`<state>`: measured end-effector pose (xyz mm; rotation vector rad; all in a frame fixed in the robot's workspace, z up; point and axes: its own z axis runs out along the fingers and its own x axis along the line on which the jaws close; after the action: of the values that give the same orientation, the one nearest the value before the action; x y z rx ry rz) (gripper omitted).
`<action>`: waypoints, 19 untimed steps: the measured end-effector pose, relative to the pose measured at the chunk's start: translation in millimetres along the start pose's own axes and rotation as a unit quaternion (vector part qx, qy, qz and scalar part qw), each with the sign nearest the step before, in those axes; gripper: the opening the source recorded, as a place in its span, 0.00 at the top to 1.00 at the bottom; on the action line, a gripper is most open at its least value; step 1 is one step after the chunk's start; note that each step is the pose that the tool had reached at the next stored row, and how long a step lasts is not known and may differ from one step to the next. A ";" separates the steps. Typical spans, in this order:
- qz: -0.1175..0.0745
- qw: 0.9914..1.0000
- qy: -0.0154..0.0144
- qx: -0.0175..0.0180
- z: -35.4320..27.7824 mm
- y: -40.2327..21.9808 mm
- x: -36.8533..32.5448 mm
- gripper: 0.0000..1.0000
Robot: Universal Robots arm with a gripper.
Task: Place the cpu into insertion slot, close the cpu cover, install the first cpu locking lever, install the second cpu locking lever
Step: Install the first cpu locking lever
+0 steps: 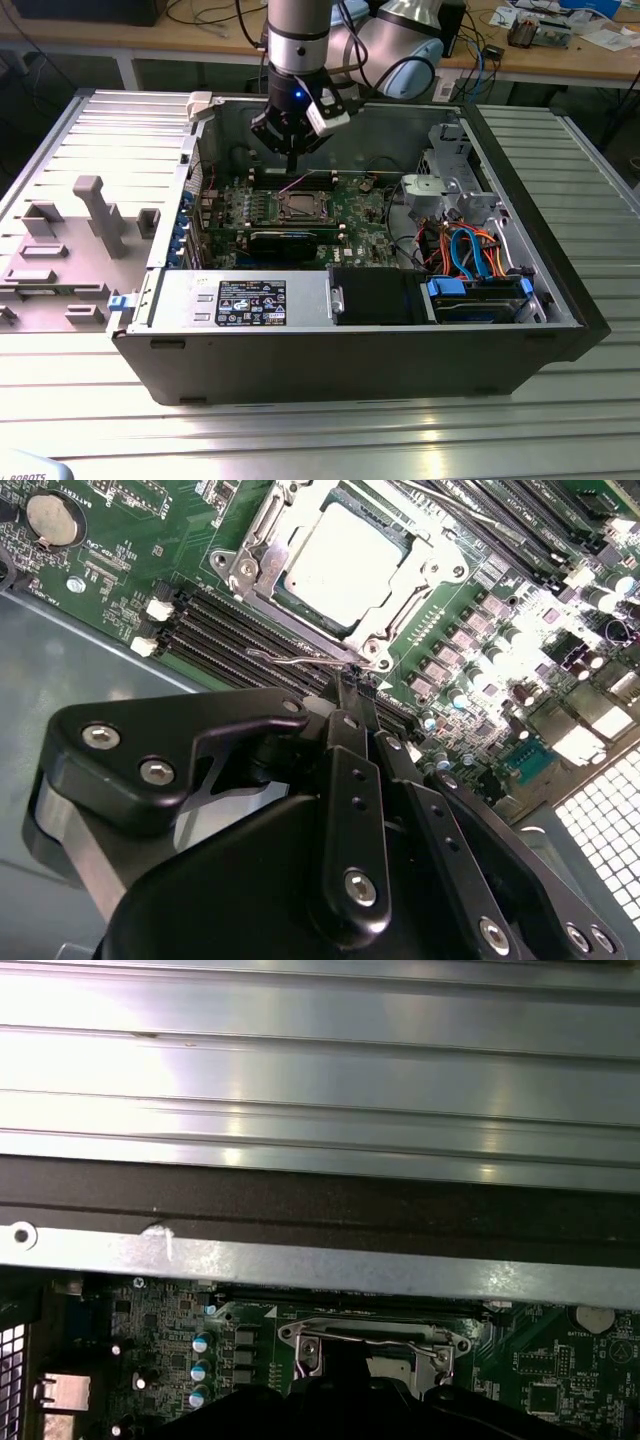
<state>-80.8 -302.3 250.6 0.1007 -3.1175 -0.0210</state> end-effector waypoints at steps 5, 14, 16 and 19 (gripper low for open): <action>0.000 1.000 0.000 0.000 1.2 0.0 0.0 0.89; 0.000 1.000 0.000 0.000 4.9 -0.1 -0.1 0.89; 0.000 1.000 0.000 0.000 6.7 -0.1 -0.1 0.89; 0.000 1.000 0.000 0.000 11.8 0.1 -0.2 0.89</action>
<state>-80.8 -302.1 238.8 0.1006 -3.1175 -0.0211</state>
